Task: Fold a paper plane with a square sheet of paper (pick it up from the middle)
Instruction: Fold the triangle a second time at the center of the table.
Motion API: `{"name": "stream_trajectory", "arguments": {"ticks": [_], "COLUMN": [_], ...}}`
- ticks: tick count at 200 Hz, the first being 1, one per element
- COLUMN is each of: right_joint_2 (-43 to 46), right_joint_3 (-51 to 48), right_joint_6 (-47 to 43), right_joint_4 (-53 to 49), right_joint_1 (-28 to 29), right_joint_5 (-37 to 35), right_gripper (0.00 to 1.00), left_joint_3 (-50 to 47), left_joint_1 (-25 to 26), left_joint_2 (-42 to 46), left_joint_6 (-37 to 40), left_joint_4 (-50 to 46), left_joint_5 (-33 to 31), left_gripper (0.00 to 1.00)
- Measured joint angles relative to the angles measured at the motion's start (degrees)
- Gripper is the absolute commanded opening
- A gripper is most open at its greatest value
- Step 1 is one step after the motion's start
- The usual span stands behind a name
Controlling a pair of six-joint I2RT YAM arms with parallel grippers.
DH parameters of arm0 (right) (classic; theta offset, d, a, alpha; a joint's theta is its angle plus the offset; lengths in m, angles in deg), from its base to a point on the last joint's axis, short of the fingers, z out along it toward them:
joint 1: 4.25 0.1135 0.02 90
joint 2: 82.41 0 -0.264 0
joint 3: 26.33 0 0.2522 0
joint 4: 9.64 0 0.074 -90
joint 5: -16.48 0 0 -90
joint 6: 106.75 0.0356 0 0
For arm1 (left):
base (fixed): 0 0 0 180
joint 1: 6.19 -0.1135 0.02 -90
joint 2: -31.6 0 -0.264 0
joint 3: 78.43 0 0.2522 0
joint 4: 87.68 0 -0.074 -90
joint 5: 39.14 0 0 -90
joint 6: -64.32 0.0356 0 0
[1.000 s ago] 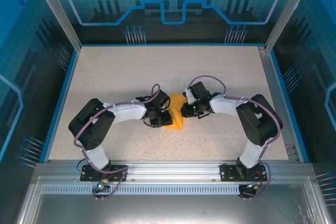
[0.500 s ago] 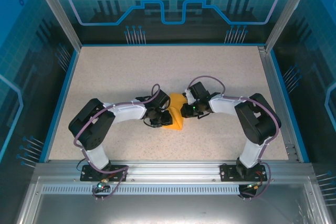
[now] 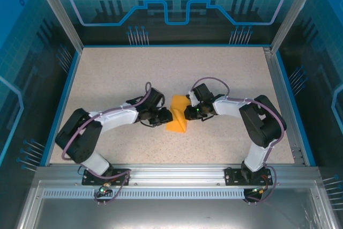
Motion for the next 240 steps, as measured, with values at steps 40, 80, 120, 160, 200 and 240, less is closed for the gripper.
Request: {"name": "stream_trajectory", "arguments": {"ticks": [40, 80, 120, 160, 200, 240], "right_joint_2": [0.0, -0.11, -0.11, -0.11, -0.11, -0.11], "right_joint_3": [0.0, 0.0, 0.0, 0.0, 0.0, 0.02], "right_joint_6": [0.02, 0.02, 0.02, 0.02, 0.02, 0.02], "right_joint_4": [0.0, 0.0, 0.0, 0.0, 0.0, 0.0], "right_joint_1": [0.0, 0.0, 0.0, 0.0, 0.0, 0.0], "right_joint_5": [-0.15, -0.17, -0.2, -0.2, -0.2, -0.2], "right_gripper": [0.13, 0.13, 0.13, 0.13, 0.13, 0.13], "left_joint_3": [-1.55, -1.53, -1.2, -0.42, 0.72, 0.92], "left_joint_1": [-4.35, -4.26, -4.26, -3.98, -3.87, -3.87], "left_joint_2": [-0.46, -6.54, -10.16, -12.68, -15.23, -17.7], "left_joint_6": [-5.11, -8.98, -10.78, -11.63, -11.63, -11.61], "left_joint_4": [12.57, 20.98, 24.9, 26.69, 26.99, 26.95], "left_joint_5": [7.72, 12.02, 13.6, 14.47, 14.47, 14.43], "left_gripper": [0.17, 0.18, 0.19, 0.19, 0.19, 0.19]}}
